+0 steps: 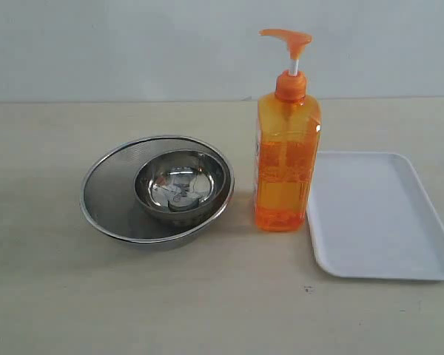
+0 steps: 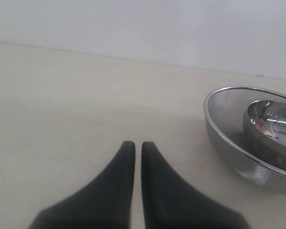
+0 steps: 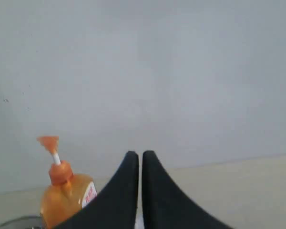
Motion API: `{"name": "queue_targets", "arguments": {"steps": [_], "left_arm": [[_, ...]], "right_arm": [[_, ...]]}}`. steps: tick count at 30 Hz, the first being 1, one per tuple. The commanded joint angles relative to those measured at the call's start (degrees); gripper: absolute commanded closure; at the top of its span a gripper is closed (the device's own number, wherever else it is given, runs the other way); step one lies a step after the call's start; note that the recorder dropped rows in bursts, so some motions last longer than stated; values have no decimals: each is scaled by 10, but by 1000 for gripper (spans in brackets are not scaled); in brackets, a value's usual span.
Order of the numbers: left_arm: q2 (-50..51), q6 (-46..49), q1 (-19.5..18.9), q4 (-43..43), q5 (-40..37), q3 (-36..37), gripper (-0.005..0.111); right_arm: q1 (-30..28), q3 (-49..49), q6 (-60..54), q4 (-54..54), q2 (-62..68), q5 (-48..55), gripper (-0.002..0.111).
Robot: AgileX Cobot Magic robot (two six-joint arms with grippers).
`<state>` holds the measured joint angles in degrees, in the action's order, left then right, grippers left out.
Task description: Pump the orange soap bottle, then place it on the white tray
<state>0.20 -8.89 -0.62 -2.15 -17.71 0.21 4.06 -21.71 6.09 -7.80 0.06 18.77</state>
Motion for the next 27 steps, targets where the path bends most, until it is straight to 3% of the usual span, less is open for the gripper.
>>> {"name": "queue_targets", "arguments": {"steps": [1,20,27], "left_arm": [[-2,-1,-2,-3,3,-2,102],[-2,-1,-2,-3,3,-2,102],[-2,-1,-2,-3,3,-2,102]], "right_arm": [[-1,-9,0,-21,-1,-60,108],[-1,-11,-9,-20,-1,-116,108],[-1,-52,-110,-19,13,-70,108]]}}
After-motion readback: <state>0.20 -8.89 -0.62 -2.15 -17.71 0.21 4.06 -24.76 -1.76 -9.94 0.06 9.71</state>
